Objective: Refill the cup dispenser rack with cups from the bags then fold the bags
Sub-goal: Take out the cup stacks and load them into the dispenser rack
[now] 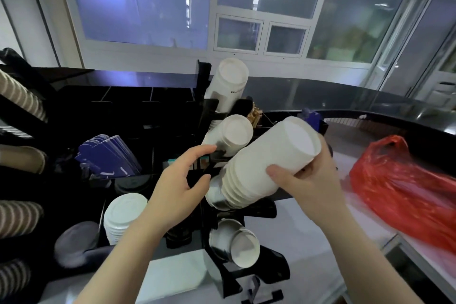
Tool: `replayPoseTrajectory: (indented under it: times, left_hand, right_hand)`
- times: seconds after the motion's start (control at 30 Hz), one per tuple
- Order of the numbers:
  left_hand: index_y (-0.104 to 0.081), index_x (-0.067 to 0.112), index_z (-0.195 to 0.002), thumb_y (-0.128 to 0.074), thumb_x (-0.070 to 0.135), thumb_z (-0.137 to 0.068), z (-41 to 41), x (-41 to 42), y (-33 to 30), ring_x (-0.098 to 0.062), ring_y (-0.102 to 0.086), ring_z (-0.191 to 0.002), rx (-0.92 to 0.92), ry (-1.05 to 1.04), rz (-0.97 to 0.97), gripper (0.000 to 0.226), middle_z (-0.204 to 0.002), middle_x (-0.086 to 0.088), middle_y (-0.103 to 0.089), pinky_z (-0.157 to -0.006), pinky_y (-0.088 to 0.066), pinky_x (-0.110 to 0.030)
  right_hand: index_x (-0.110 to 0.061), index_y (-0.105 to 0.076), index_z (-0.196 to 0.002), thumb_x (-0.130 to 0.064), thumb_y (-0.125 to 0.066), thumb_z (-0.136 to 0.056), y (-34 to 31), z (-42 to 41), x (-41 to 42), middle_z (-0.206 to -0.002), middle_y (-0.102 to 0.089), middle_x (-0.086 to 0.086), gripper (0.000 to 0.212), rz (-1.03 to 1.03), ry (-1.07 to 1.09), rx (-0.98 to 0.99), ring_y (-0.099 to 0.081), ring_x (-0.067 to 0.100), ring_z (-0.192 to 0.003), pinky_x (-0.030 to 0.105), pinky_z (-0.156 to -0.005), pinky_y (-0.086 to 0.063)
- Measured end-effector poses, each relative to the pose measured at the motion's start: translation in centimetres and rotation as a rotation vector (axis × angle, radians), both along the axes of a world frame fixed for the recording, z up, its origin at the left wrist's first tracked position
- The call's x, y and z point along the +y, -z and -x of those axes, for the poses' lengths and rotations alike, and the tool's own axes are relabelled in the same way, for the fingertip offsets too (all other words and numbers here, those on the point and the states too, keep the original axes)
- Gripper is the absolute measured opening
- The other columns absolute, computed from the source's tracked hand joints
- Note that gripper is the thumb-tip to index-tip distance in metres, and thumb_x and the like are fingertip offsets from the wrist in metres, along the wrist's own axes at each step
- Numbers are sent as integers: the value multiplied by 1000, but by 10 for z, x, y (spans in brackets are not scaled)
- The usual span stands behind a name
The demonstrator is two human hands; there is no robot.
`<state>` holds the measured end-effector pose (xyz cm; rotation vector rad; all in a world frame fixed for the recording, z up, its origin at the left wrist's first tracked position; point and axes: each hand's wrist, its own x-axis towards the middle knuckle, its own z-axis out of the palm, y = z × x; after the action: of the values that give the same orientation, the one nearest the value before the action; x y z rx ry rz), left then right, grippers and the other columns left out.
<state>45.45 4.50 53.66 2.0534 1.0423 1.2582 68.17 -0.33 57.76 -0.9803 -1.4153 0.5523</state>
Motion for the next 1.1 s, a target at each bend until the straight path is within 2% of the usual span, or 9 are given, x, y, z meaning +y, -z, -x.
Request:
replayPoseTrajectory:
  times: [0.1,0.23,0.33,0.4,0.5,0.6,0.83,0.97,1.1]
  left_hand:
    - [-51,28,-132,-56,-1,-86,0,0,1,6,-41,-128,3,13,-2,55,-133,22,-52,-101,-26,-4]
    - [-52,29,-130,-54,-1,-86,1,4,1,10,-44,-122,2,4,0,53,-131,22,-53,-96,-29,-2]
    - [-53,29,-129,-55,-1,-87,2,6,3,7,-43,-126,2,5,-8,52,-130,22,-54,-100,-28,-4]
    - [-55,28,-128,-56,-3,-86,2,8,5,4,-45,-125,-5,9,-27,52,-128,21,-56,-101,-29,-6]
    - [-56,25,-125,-54,1,-85,1,10,6,0,-48,-124,-25,9,-37,46,-126,20,-57,-101,-32,-9]
    - [-59,25,-121,-50,10,-82,-1,11,5,0,-50,-121,-61,2,-39,43,-122,20,-59,-99,-34,-9]
    - [-64,25,-109,-51,4,-85,-7,15,0,-7,-57,-112,-151,-15,-37,35,-110,19,-64,-94,-42,-15]
    - [-63,29,-107,-51,3,-84,-5,22,-3,-7,-59,-109,-181,-12,-42,36,-108,18,-64,-91,-43,-13]
    - [-61,31,-109,-53,11,-81,-1,37,-11,-4,-58,-109,-264,-64,-48,36,-109,19,-63,-93,-45,-17]
  right_hand:
    - [-58,-47,-113,-38,-83,-53,16,6,8,-120,-55,-19,73,38,11,-90,-53,4,-115,22,-83,-52]
    - [-52,-39,-120,-44,-83,-55,38,13,19,-121,-45,-30,78,83,73,-410,-44,-9,-117,6,-91,-37]
    - [-44,-39,-125,-42,-84,-57,54,14,23,-124,-46,-24,82,144,121,-589,-43,3,-119,24,-96,-41]
    - [-51,-31,-129,-52,-80,-55,55,11,23,-126,-42,-31,88,175,110,-630,-37,-2,-120,17,-93,-36]
    - [-61,-29,-127,-66,-69,-58,49,11,21,-126,-37,-40,80,238,16,-589,-32,-12,-122,11,-89,-31]
    - [-56,-40,-124,-64,-68,-63,43,8,20,-125,-43,-38,67,245,-19,-567,-41,-10,-119,10,-88,-36]
    - [-55,-46,-120,-59,-75,-58,28,-6,25,-117,-53,-33,69,396,-144,-588,-53,-7,-109,17,-85,-45]
    - [-45,-60,-106,-60,-59,-67,6,-10,32,-101,-68,-21,42,337,-96,-446,-62,0,-99,25,-86,-49]
    - [-33,-64,-90,-44,-65,-76,-26,-13,53,-81,-67,-13,18,148,92,-337,-63,4,-75,17,-69,-51]
